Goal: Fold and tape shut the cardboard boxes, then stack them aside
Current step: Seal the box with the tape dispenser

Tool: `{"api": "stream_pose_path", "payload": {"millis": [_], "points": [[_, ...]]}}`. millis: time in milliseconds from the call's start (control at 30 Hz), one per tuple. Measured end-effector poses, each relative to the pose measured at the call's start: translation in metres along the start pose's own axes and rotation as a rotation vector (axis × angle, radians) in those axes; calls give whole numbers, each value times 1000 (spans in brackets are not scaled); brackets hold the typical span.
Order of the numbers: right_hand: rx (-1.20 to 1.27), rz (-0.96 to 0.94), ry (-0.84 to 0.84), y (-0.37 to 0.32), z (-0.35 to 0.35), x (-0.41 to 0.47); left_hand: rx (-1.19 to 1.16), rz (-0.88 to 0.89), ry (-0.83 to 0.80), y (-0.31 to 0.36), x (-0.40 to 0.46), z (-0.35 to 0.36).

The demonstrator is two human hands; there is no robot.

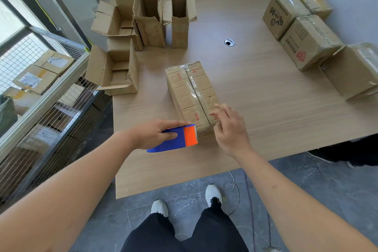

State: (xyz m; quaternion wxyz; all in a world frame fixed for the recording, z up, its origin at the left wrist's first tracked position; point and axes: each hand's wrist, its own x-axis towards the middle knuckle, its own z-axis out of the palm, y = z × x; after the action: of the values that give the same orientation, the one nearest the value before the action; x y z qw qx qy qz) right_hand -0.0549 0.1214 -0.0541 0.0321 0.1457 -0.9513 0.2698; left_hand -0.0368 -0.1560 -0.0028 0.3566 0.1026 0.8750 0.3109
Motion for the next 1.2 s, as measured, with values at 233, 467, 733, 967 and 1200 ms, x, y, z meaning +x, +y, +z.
{"api": "stream_pose_path", "payload": {"millis": [233, 467, 733, 967, 1200], "points": [[-224, 41, -163, 1, 44, -1, -89, 46, 18, -10, -5, 9], [-259, 40, -146, 2, 48, -1, -162, 98, 32, -25, -13, 15], [-266, 60, -232, 2, 42, 1, -82, 59, 23, -48, -27, 7], [-239, 69, -301, -3, 35, 4, -5, -41, 66, -46, -10, 15], [-242, 72, -294, -7, 35, 6, -65, -56, 38, -46, 6, 27]]}}
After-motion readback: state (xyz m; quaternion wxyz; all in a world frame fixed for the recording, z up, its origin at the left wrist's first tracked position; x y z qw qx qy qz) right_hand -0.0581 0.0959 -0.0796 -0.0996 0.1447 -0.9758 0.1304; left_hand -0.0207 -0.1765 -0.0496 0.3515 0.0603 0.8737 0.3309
